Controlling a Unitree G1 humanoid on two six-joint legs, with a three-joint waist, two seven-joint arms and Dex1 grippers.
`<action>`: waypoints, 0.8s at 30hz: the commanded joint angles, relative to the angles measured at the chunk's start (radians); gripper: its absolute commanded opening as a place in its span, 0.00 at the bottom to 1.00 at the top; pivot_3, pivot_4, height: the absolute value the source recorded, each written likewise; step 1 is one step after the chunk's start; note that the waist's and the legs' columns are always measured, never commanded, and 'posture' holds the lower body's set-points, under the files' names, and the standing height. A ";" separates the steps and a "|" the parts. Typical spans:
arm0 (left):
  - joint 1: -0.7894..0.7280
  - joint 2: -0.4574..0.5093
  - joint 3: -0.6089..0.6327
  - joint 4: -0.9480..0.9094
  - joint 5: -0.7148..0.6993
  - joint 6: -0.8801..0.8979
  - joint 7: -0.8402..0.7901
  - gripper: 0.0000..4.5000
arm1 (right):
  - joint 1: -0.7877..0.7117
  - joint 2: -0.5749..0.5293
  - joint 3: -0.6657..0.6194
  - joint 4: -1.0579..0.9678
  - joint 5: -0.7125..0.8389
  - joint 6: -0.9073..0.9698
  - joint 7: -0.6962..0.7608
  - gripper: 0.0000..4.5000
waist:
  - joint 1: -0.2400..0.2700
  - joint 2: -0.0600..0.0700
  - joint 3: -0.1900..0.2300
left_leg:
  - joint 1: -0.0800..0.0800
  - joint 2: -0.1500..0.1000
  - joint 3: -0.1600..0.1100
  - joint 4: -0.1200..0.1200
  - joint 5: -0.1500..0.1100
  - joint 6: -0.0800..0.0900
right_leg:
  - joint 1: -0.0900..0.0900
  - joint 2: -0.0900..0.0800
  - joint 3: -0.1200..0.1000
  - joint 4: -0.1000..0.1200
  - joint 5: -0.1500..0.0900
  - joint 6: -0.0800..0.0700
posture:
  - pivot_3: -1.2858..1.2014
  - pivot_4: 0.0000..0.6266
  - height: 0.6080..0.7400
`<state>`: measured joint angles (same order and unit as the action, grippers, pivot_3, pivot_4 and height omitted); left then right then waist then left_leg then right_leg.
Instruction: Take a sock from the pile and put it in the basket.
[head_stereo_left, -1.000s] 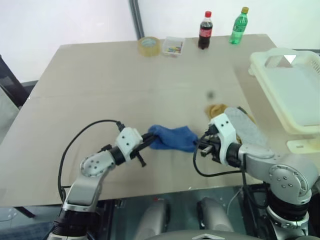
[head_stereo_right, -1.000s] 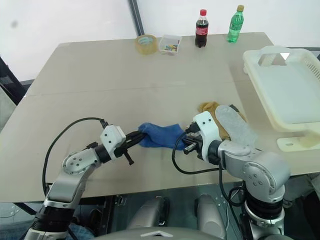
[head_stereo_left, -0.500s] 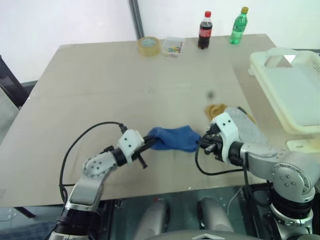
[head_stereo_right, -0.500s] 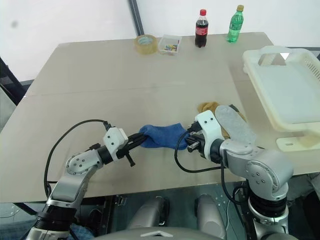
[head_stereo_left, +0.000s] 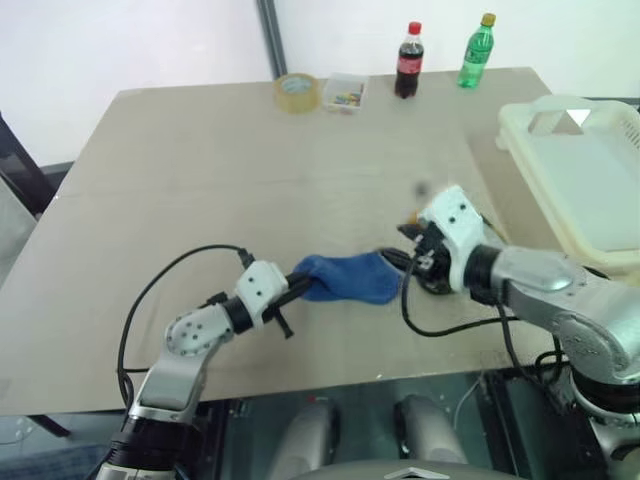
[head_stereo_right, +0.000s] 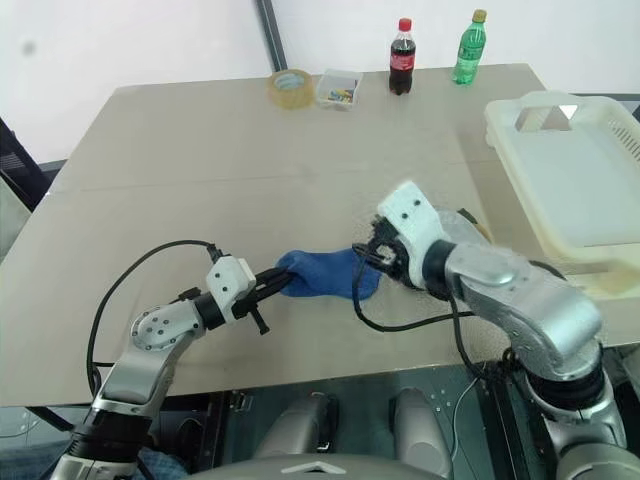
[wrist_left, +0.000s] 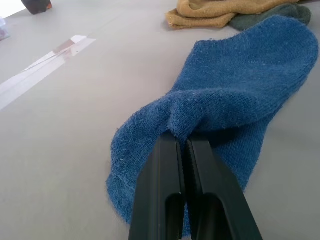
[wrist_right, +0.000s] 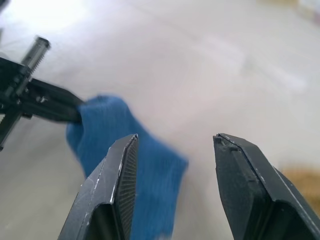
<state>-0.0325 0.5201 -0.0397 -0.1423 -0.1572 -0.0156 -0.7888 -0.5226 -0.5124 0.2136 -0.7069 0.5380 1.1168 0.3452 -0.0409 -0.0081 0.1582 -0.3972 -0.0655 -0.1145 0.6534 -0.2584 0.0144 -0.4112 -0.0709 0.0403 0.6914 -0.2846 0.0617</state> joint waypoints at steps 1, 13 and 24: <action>0.004 0.000 -0.003 -0.011 -0.006 -0.012 0.001 0.00 | 0.000 0.055 0.122 0.109 -0.116 -0.227 0.038 0.54 | 0.001 0.000 0.000 | 0.000 0.000 0.000 0.000 0.000 0.000 | 0.000 0.000 0.000 0.000 0.000 0.000 | 0.52 0.24 1.00; 0.010 -0.002 0.000 -0.018 -0.027 0.008 -0.004 0.00 | 0.094 0.079 0.277 0.441 -0.319 -0.579 0.257 0.54 | 0.002 0.000 0.000 | 0.000 0.000 0.000 0.000 0.001 -0.001 | 0.000 0.000 0.000 -0.001 0.000 0.000 | 0.52 0.24 1.00; 0.037 0.014 0.029 -0.046 -0.086 0.036 -0.028 0.45 | 0.086 0.101 0.292 0.519 -0.426 -0.559 0.296 0.55 | 0.001 0.000 0.000 | 0.000 0.000 0.000 0.000 0.001 -0.001 | 0.000 0.000 0.001 -0.001 0.000 0.000 | 0.52 0.24 1.00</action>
<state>-0.0045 0.5249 -0.0362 -0.1462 -0.2086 0.0151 -0.8082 -0.4405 -0.4121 0.4996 -0.1972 0.1337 0.5427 0.6388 -0.0402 -0.0084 0.1579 -0.3968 -0.0652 -0.1147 0.6533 -0.2578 0.0133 -0.4108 -0.0713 0.0409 0.6901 -0.2845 0.0617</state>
